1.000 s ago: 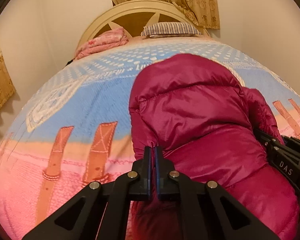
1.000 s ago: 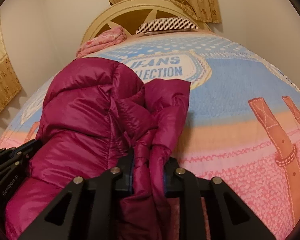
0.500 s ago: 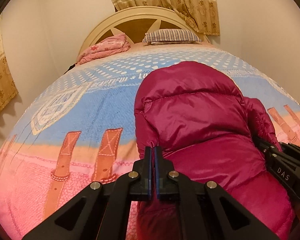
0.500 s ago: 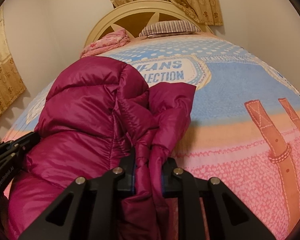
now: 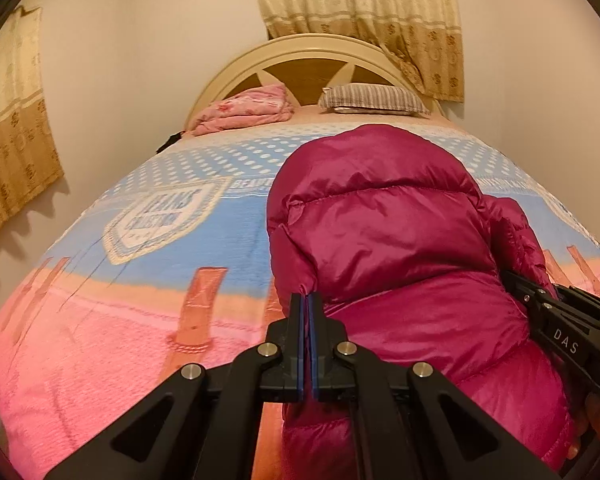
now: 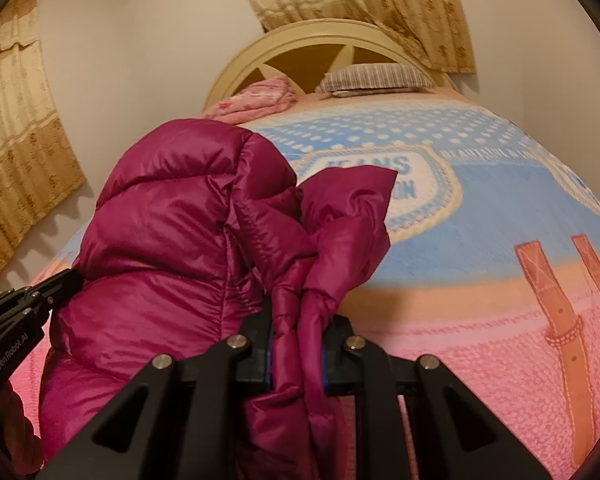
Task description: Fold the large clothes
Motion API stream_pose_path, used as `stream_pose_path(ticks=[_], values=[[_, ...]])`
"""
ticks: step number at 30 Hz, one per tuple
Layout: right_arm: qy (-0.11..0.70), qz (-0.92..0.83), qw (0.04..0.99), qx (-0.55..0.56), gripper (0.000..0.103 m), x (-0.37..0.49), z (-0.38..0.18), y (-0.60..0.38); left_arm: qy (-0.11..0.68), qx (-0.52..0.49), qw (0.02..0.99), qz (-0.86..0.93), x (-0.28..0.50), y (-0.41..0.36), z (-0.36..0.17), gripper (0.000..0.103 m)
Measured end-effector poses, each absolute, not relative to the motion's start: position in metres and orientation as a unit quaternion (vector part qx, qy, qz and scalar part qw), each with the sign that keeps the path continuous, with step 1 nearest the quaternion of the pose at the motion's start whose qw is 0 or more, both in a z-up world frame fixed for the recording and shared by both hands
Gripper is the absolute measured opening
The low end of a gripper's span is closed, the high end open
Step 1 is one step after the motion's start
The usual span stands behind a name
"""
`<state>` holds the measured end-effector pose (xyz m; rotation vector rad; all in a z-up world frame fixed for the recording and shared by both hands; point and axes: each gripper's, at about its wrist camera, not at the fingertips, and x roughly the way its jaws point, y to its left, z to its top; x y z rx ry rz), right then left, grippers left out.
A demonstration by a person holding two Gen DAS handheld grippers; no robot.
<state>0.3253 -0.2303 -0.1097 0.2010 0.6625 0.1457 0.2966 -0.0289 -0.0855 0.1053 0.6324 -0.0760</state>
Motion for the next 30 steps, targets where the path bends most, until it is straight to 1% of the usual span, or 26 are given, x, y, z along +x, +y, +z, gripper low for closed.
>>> stream_pose_path(ticks=[8, 21, 24, 25, 28, 30], values=[[0.319, 0.112, 0.938, 0.082, 0.018, 0.331, -0.101, -0.189, 0.306, 0.032, 0.951, -0.006, 0.282, 0.023, -0.075, 0.001], [0.326, 0.174, 0.928, 0.056, 0.018, 0.334, -0.102, -0.121, 0.311, -0.004, 0.949, 0.047, 0.268, 0.102, -0.077, 0.000], [0.331, 0.184, 0.924, 0.054, 0.018, 0.338, -0.105, -0.109, 0.295, 0.001, 0.954, 0.062, 0.262, 0.114, -0.075, 0.000], [0.333, 0.189, 0.922, 0.053, 0.018, 0.338, -0.107, -0.103, 0.296, 0.001, 0.953, 0.064, 0.263, 0.116, -0.076, 0.000], [0.343, 0.184, 0.921, 0.030, 0.018, 0.340, -0.116, -0.086, 0.344, -0.024, 0.936, 0.073, 0.277, 0.133, -0.099, 0.000], [0.353, 0.180, 0.918, 0.035, 0.018, 0.344, -0.125, -0.086, 0.345, -0.027, 0.935, 0.081, 0.277, 0.141, -0.110, 0.000]])
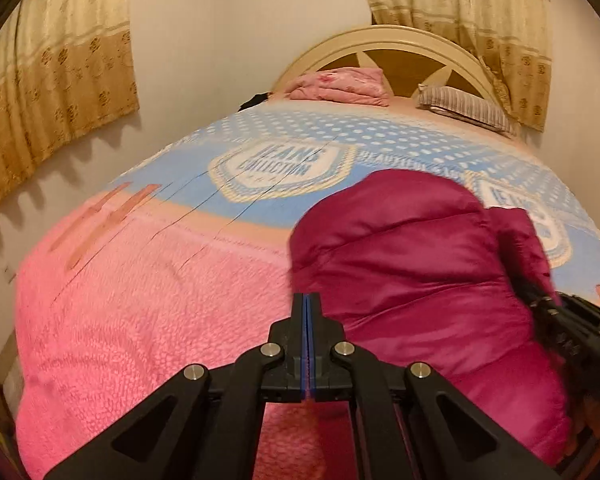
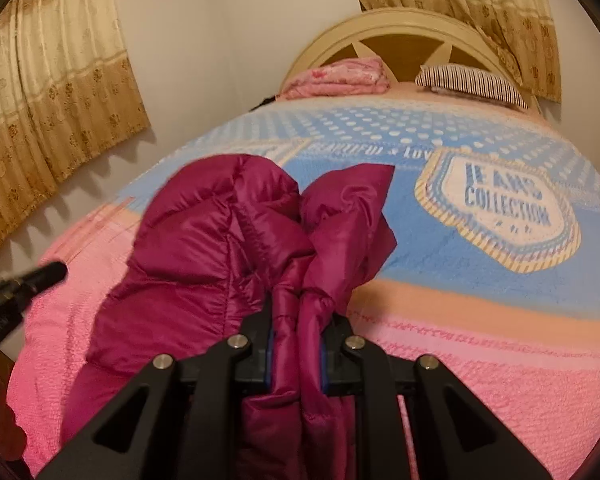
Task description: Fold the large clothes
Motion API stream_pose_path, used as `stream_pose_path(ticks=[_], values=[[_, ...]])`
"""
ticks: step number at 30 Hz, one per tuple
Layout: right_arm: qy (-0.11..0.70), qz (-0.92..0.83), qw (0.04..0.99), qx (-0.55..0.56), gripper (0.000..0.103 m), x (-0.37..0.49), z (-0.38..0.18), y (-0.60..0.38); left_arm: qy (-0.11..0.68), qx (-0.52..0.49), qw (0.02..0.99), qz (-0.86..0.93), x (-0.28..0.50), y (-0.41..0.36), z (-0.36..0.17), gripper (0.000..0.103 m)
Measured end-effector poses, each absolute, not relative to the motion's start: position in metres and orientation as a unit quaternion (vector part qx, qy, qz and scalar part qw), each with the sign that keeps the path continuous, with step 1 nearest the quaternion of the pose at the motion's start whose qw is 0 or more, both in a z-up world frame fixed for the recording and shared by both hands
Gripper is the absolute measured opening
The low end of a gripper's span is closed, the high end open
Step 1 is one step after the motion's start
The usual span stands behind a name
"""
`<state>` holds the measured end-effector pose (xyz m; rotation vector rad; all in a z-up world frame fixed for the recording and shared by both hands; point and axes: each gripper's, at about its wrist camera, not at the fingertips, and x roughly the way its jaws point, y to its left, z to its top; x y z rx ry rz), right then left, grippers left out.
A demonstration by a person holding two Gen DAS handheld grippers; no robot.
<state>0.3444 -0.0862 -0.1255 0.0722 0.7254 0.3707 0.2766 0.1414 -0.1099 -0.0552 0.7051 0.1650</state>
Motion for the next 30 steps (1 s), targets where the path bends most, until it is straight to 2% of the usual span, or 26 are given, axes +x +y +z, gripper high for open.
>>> stream_pose_path(ticks=[5, 11, 15, 20, 30], values=[[0.364, 0.172, 0.914, 0.042, 0.018, 0.347, -0.137, -0.096, 0.355, -0.108, 0.927, 0.051, 0.277, 0.161, -0.122, 0.000], [0.365, 0.176, 0.913, 0.043, 0.018, 0.347, -0.136, -0.091, 0.386, -0.137, 0.912, 0.022, 0.288, 0.148, -0.134, 0.001], [0.367, 0.176, 0.912, 0.042, 0.018, 0.347, -0.137, -0.091, 0.398, -0.126, 0.908, 0.031, 0.288, 0.135, -0.144, 0.001], [0.370, 0.175, 0.911, 0.038, 0.018, 0.347, -0.137, -0.097, 0.364, -0.077, 0.926, 0.056, 0.275, 0.122, -0.131, 0.001], [0.381, 0.168, 0.908, 0.053, 0.030, 0.347, -0.136, -0.109, 0.351, -0.054, 0.933, 0.067, 0.267, 0.121, -0.126, 0.001]])
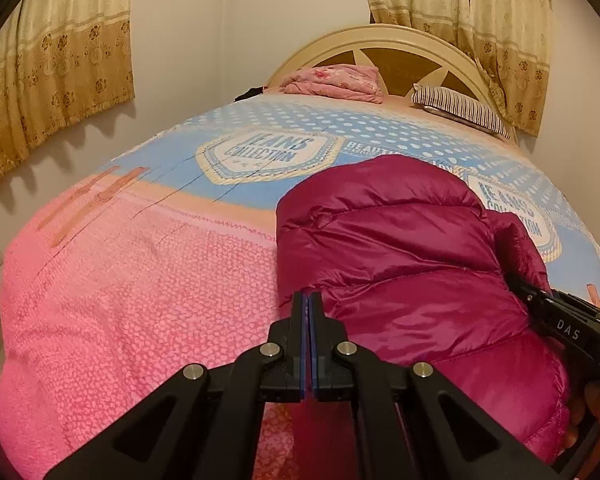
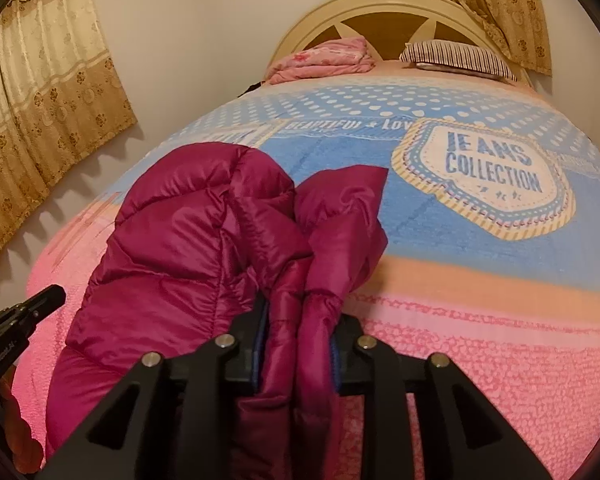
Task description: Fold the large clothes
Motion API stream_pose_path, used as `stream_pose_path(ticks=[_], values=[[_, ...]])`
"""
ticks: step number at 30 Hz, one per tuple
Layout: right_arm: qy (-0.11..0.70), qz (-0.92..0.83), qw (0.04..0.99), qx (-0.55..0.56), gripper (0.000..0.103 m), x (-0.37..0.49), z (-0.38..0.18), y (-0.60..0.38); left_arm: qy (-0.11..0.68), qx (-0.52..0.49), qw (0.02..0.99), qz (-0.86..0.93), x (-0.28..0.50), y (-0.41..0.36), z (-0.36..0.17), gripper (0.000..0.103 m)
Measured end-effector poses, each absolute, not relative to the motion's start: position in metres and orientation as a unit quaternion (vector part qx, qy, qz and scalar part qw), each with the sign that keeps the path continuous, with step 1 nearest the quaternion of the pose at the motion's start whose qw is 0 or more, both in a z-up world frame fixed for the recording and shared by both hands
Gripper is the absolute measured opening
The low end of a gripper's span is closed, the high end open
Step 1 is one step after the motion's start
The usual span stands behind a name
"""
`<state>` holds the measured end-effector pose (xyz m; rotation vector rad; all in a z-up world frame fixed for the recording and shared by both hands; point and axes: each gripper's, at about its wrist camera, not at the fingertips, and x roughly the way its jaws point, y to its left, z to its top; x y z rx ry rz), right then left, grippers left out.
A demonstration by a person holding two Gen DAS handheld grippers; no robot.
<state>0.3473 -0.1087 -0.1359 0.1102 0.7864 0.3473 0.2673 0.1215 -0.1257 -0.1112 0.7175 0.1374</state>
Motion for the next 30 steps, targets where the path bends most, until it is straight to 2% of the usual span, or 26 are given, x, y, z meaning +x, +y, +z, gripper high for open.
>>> stream_pose_path(ticks=[5, 7, 16, 18, 19, 20, 21, 23, 25, 30], values=[[0.381, 0.164, 0.908, 0.050, 0.034, 0.344, -0.135, -0.111, 0.358, -0.069, 0.929, 0.063, 0.270, 0.123, -0.132, 0.001], [0.379, 0.164, 0.909, 0.052, 0.042, 0.343, -0.134, -0.114, 0.355, -0.081, 0.930, 0.041, 0.268, 0.124, -0.131, 0.001], [0.381, 0.165, 0.909, 0.042, 0.044, 0.343, -0.137, -0.113, 0.348, -0.071, 0.934, 0.037, 0.266, 0.118, -0.126, 0.002], [0.382, 0.166, 0.908, 0.040, 0.044, 0.342, -0.137, -0.113, 0.344, -0.068, 0.936, 0.035, 0.263, 0.117, -0.124, 0.015], [0.383, 0.166, 0.908, 0.039, 0.044, 0.342, -0.137, -0.113, 0.344, -0.070, 0.936, 0.034, 0.263, 0.117, -0.124, 0.050], [0.383, 0.165, 0.908, 0.037, 0.044, 0.342, -0.136, -0.114, 0.342, -0.075, 0.936, 0.033, 0.262, 0.118, -0.122, 0.080], [0.382, 0.165, 0.909, 0.037, 0.047, 0.341, -0.135, -0.114, 0.337, -0.076, 0.938, 0.037, 0.260, 0.119, -0.121, 0.083], [0.380, 0.169, 0.909, 0.039, 0.058, 0.338, -0.133, -0.114, 0.328, -0.080, 0.940, 0.040, 0.254, 0.120, -0.115, 0.083], [0.366, 0.165, 0.915, 0.034, 0.078, 0.331, -0.126, -0.114, 0.328, -0.082, 0.940, 0.037, 0.250, 0.120, -0.111, 0.083], [0.327, 0.153, 0.932, 0.018, 0.083, 0.305, -0.095, -0.115, 0.294, -0.025, 0.953, 0.063, 0.219, 0.107, -0.086, 0.083]])
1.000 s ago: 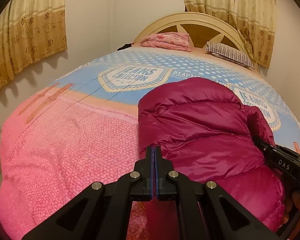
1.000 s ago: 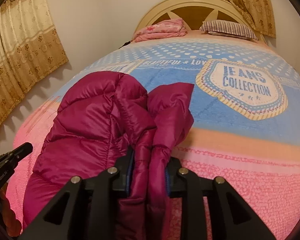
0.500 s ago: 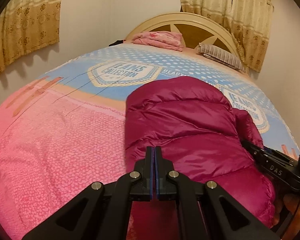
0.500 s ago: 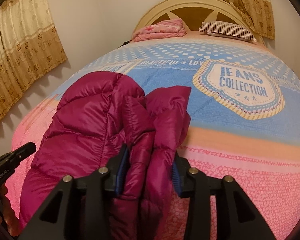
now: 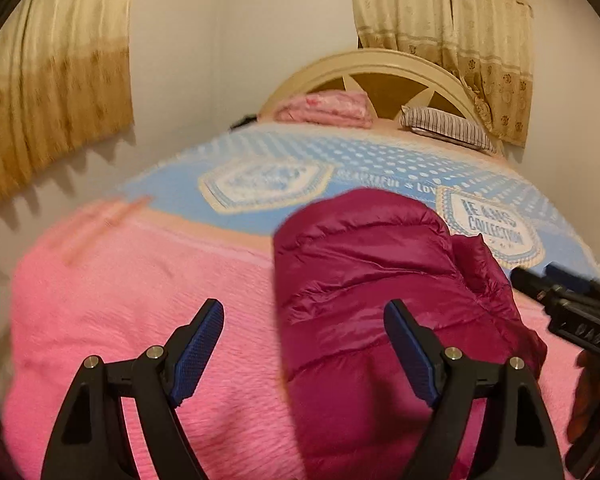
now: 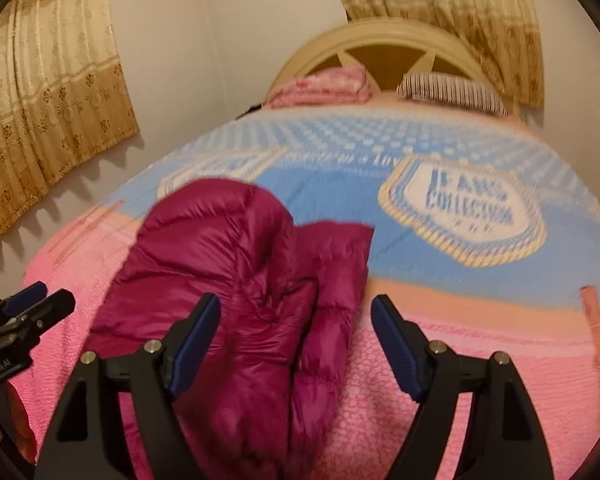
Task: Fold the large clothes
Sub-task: 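Open both grippers and lift them away from the folded jacket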
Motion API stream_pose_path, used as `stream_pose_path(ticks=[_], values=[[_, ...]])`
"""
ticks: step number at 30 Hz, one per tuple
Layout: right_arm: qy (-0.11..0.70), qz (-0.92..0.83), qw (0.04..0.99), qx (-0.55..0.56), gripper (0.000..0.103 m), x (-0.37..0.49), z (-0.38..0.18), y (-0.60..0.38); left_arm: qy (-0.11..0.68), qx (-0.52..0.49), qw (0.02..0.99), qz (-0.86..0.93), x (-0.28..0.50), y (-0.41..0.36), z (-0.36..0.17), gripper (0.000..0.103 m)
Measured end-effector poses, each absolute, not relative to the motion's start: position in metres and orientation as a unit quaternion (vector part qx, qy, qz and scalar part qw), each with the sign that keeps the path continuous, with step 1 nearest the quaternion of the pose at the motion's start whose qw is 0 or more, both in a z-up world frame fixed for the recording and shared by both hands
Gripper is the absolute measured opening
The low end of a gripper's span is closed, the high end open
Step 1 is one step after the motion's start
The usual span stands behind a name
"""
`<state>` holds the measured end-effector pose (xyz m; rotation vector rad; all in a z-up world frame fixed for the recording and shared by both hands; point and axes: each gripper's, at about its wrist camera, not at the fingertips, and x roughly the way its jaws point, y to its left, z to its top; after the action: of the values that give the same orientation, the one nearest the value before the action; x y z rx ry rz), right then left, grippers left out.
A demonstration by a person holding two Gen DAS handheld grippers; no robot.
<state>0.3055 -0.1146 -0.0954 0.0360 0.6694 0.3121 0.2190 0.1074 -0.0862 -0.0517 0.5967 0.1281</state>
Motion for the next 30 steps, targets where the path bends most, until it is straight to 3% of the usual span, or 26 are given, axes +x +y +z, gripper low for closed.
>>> stream_pose_path(ticks=[3, 7, 30], values=[[0.299, 0.143, 0.944, 0.000, 0.092, 0.281, -0.075, -0.111, 0.276, -0.016, 0.958, 0.076, 0.198, 0.108, -0.071, 0.083], [0.273, 0.137, 0.952, -0.012, 0.094, 0.256, -0.060, -0.107, 0.266, -0.024, 0.961, 0.071, 0.174, 0.119, -0.061, 0.083], [0.238, 0.142, 0.961, -0.023, 0.099, 0.201, -0.049, -0.100, 0.250, -0.038, 0.967, 0.041, 0.148, 0.121, -0.050, 0.083]])
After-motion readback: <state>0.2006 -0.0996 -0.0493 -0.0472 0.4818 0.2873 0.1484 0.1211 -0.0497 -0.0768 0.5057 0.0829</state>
